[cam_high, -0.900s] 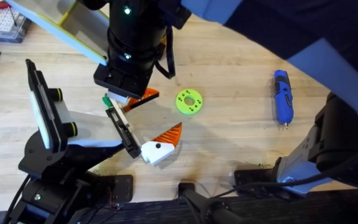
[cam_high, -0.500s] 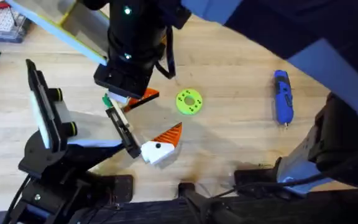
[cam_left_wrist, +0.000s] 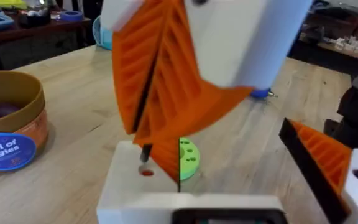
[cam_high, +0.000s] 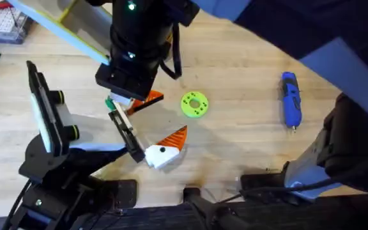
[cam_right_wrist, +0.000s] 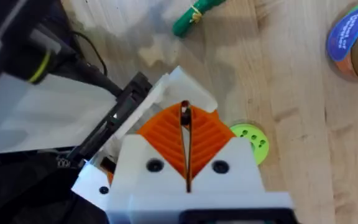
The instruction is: Pick up the gripper from the table and insert it into the empty holder that is missing its gripper. Then pick up a screw, insert it into the mounting hole, and use the screwdriver to tighten it. Finally, clean up the table by picking up the vegetable and placing it into the bucket.
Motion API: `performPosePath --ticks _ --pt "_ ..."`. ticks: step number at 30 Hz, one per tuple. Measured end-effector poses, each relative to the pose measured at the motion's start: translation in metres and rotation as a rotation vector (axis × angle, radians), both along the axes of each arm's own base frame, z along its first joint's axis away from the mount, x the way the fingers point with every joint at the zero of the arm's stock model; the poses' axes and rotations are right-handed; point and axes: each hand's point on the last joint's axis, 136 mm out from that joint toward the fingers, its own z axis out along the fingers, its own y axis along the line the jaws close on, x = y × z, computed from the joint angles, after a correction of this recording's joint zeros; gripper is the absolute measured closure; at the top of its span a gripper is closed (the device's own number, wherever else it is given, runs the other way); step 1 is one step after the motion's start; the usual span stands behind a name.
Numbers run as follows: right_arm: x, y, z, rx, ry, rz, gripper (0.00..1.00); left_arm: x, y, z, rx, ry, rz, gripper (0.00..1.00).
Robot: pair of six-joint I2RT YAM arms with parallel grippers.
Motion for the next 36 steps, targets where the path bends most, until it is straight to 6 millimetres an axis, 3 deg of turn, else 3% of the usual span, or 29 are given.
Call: performPosePath --ticks 36 --pt "-0.0061 -0.001 0.0023 -0.008 0.005 0.011 0.991 0.0 0.0 0.0 0.0 0.0 0.0 0.009"
